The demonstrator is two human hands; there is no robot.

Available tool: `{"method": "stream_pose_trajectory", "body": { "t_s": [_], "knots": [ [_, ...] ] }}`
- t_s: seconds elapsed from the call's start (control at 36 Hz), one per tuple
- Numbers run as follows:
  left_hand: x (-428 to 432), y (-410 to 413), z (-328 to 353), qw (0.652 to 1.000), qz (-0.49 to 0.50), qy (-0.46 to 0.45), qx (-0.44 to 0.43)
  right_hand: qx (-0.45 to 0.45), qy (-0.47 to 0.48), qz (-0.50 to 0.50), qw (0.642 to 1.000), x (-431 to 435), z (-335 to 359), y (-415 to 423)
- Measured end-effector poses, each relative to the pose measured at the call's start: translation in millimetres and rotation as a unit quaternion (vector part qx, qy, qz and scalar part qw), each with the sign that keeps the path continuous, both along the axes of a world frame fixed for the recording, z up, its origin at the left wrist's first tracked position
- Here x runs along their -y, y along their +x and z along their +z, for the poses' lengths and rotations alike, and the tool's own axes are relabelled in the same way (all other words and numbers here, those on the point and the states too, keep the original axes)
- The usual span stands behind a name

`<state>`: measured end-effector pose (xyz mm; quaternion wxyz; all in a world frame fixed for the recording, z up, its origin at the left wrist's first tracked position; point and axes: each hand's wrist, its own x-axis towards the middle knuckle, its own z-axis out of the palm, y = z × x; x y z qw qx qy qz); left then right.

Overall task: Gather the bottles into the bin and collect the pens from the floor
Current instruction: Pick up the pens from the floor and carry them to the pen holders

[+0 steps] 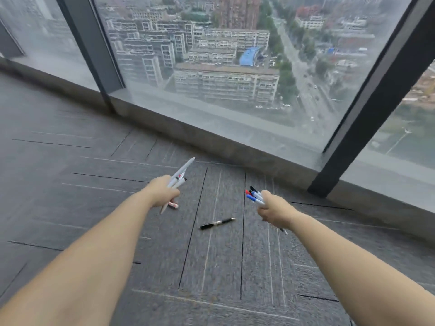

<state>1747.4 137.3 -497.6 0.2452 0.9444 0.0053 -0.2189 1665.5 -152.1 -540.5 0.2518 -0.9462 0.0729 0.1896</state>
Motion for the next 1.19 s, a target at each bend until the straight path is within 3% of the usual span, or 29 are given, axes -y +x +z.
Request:
{"method": "stream_pose_trajectory", "body": {
  "t_s": [0.22, 0.5, 0.67, 0.83, 0.97, 1.19],
  "knots": [
    [-57.9, 33.4, -14.0, 0.997, 0.029, -0.068, -0.031, 0.0, -0.09, 0.098, 0.991, -58.5, 6.5, 61.8],
    [-70.1, 61.0, -115.5, 0.995, 0.088, -0.028, -0.034, -0.04, -0.133, 0.232, 0.963, -98.4, -116.0, 115.7],
    [-70.9, 79.6, -176.6, 0.989, 0.125, 0.073, -0.036, -0.059, -0.167, 0.3, 0.937, -92.4, -184.8, 131.7],
    [-46.2, 102.6, -213.1, 0.959, 0.276, -0.038, -0.053, -0.047, -0.175, 0.374, 0.909, -82.4, -202.1, 144.6],
    [-26.7, 117.9, -231.5, 0.924, 0.371, -0.076, -0.054, -0.02, -0.214, 0.457, 0.863, -82.0, -199.5, 149.8],
    [-6.5, 131.0, -255.8, 0.911, 0.406, -0.064, -0.025, -0.062, -0.178, 0.389, 0.902, -74.0, -207.9, 156.6]
  ]
}}
